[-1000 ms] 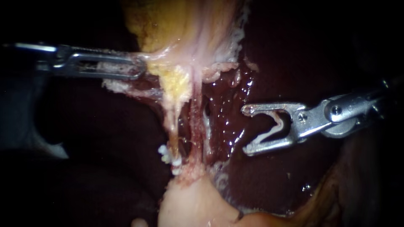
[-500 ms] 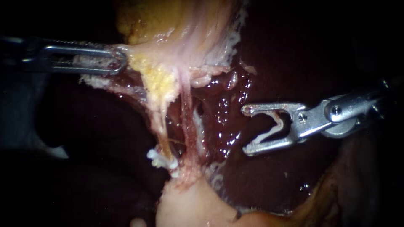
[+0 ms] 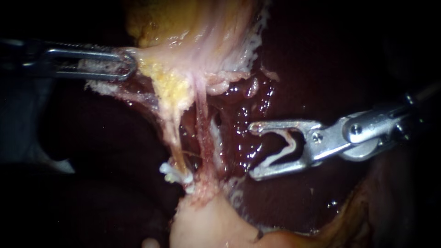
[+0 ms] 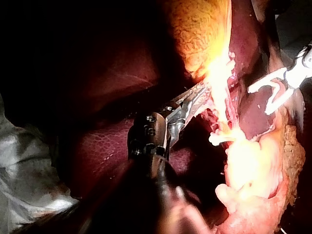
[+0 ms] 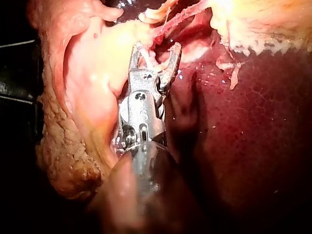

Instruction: Clipping third clip left tube

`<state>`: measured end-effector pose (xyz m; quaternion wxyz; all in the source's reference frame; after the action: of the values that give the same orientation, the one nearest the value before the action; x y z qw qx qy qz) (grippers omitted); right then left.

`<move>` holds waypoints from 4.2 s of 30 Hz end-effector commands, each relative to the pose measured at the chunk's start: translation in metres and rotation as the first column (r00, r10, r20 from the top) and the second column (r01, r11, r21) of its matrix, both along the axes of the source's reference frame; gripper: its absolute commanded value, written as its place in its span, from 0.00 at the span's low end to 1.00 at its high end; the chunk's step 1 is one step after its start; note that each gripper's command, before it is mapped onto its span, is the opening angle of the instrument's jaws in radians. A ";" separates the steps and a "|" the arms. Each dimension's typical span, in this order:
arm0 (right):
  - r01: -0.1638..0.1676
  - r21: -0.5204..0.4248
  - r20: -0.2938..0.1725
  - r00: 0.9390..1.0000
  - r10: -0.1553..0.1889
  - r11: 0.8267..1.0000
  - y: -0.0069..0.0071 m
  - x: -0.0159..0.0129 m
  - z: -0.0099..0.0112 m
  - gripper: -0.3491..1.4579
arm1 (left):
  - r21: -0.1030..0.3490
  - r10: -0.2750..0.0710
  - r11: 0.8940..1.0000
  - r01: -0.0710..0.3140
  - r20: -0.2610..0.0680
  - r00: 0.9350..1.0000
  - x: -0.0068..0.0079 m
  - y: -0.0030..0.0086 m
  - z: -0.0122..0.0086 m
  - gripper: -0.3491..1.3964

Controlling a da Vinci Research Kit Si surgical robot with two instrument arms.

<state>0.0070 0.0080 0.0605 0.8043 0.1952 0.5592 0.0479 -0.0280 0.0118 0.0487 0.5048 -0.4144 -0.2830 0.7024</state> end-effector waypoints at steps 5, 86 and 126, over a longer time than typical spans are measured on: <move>0.009 0.075 -0.004 1.000 -0.008 0.997 -0.0009 0.0022 -0.0011 0.46 | 0.000 0.000 1.000 0.000 -0.001 1.000 0.0000 -0.0001 0.0000 0.00; -0.025 0.356 -0.168 0.982 0.091 0.934 0.0038 0.0170 -0.0004 0.44 | -0.001 -0.007 1.000 0.007 -0.005 1.000 -0.0009 -0.0006 -0.0004 0.00; -0.034 0.488 -0.160 0.979 0.127 0.872 0.0039 0.0165 -0.0054 0.03 | -0.003 -0.007 1.000 0.007 -0.006 1.000 -0.0010 -0.0006 -0.0001 0.00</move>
<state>0.0232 0.0119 0.0551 0.6700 0.3731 0.6079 0.2058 -0.0289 0.0113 0.0486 0.5074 -0.4141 -0.2791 0.7022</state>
